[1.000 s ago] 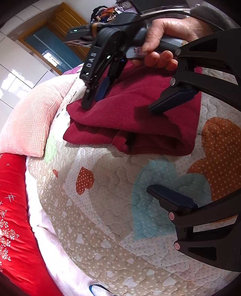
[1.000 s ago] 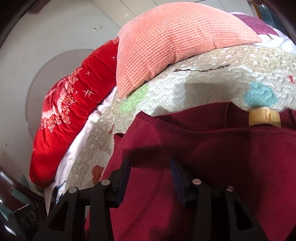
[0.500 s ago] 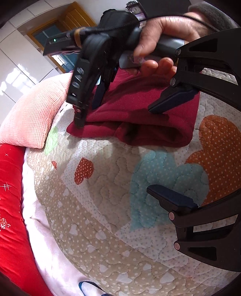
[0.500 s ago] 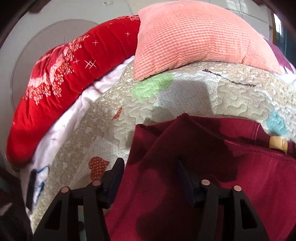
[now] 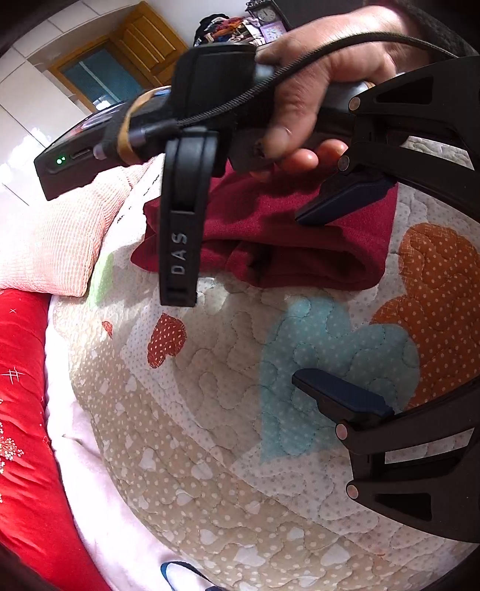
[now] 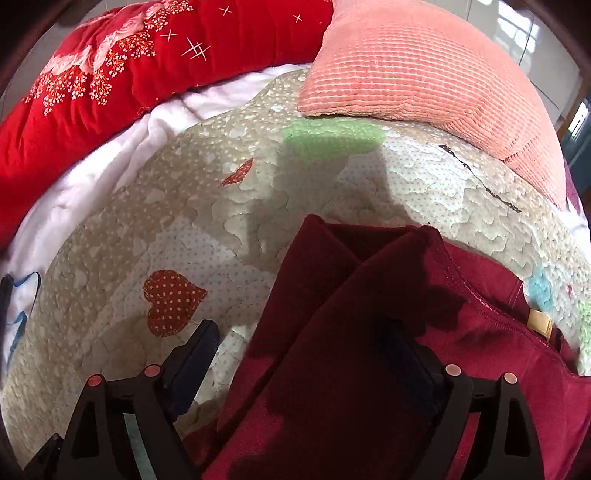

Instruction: Fold small clothes

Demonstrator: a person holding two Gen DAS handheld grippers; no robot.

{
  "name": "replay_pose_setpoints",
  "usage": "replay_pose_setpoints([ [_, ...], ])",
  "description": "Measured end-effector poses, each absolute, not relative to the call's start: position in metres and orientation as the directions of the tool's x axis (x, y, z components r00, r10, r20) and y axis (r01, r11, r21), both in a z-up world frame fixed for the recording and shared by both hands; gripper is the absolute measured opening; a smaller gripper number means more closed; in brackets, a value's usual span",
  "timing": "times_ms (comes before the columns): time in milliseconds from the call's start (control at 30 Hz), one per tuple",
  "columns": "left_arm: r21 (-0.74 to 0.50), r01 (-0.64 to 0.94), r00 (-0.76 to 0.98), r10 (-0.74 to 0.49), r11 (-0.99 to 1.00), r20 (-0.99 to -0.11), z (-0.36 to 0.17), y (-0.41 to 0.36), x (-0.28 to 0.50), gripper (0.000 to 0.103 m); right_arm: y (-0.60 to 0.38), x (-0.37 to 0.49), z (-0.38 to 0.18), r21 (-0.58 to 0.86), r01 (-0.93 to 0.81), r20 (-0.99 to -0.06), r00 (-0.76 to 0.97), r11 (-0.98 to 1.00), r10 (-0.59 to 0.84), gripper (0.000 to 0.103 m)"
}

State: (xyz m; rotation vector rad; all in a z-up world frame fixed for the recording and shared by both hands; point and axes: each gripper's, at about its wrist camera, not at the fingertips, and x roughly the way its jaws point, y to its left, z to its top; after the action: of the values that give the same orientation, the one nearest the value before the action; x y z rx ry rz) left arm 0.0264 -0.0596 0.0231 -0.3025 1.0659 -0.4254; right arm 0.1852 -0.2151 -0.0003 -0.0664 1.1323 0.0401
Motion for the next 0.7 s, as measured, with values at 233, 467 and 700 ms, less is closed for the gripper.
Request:
replay_pose_setpoints([
  [233,-0.427,0.197,0.428,-0.47,0.882,-0.772,0.019,-0.065,0.032,0.081,-0.24,0.165,0.018,0.02,-0.097,-0.87,0.488,0.995,0.065,0.034],
  [467,-0.444,0.244,0.444,-0.506,0.862,-0.739,0.019,-0.077,0.036,0.088,-0.272,0.147,0.042,0.234,-0.063,-0.808,0.543,0.97,0.23,0.021],
  [700,-0.455,0.319,0.425,-0.554,0.831,-0.716,0.014,-0.096,0.043,0.088,-0.28,0.143,0.045,0.3,-0.055,-0.778,0.563,0.952,0.277,0.02],
])
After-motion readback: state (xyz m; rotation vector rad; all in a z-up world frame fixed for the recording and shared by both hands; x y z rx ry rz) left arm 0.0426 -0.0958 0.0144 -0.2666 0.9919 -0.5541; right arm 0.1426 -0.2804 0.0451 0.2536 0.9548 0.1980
